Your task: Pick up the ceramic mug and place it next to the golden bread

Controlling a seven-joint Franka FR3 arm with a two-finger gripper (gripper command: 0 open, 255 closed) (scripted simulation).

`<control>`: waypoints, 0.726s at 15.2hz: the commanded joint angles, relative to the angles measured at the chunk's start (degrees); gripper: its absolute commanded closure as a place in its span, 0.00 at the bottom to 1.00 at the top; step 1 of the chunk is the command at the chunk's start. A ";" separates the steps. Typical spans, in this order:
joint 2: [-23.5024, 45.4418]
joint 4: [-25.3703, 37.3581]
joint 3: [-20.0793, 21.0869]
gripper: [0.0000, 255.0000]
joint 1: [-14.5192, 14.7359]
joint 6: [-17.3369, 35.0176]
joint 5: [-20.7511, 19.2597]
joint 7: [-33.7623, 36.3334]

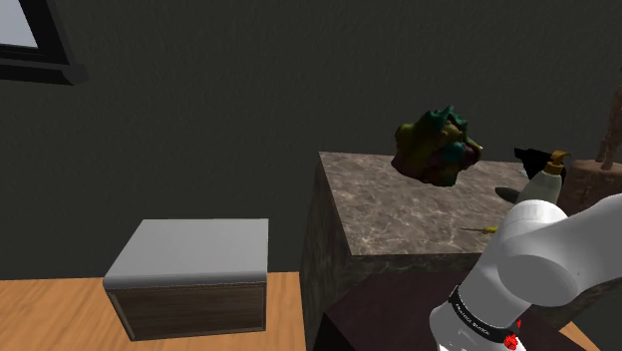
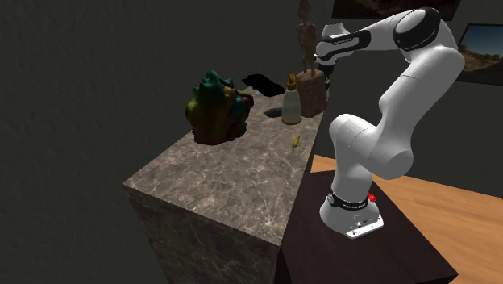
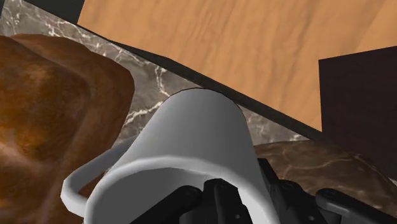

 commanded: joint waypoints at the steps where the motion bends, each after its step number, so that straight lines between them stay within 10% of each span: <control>1: -0.75 -1.59 -0.87 1.00 0.66 1.17 -0.64 0.58; 11: -2.31 -3.20 -3.27 1.00 1.87 3.76 -2.95 1.96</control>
